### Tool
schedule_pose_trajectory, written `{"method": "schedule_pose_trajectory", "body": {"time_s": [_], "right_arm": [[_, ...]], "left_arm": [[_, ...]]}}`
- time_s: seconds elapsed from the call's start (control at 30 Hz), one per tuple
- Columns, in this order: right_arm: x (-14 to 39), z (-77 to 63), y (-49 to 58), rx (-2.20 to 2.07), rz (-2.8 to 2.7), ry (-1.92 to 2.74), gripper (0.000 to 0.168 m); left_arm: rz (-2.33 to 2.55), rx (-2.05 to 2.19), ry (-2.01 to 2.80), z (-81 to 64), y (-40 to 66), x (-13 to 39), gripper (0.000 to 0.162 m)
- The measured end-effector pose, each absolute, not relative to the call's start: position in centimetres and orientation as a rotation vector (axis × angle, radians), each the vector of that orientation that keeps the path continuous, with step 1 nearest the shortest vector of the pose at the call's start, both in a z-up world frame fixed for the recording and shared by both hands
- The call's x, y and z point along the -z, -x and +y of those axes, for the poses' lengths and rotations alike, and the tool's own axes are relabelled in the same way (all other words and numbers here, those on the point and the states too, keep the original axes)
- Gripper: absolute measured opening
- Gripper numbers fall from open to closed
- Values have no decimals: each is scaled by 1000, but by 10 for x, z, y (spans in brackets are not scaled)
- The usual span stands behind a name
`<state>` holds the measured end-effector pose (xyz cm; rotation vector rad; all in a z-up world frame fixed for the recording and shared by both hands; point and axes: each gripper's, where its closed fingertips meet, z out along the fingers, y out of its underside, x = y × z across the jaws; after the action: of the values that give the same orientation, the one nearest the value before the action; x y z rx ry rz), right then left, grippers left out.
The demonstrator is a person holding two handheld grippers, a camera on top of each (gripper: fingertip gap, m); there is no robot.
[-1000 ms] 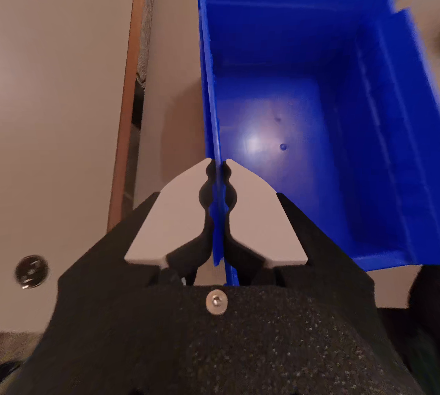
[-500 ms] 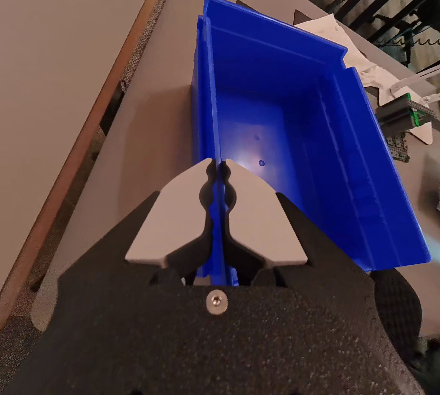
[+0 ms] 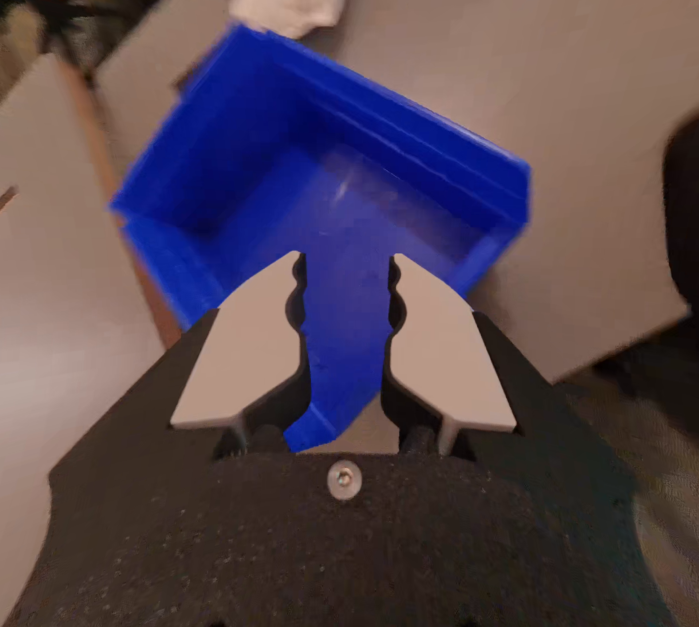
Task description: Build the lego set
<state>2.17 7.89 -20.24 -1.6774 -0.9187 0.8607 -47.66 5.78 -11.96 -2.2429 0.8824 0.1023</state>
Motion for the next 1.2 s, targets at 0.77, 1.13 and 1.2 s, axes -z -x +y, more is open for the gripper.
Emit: {"method": "schedule_pose_trajectory", "body": {"time_s": [0.77, 1.13, 1.2], "right_arm": [[207, 71, -18, -838, -988, 1674, 1], [216, 71, -13, -833, -1013, 1702, 1], [217, 70, -13, -828, -1022, 1701, 1]], "left_arm": [[1233, -256, 2377, 115, 331, 242, 27], [1264, -288, 2325, 132, 342, 241, 28], [1318, -343, 2285, 128, 346, 238, 29]]}}
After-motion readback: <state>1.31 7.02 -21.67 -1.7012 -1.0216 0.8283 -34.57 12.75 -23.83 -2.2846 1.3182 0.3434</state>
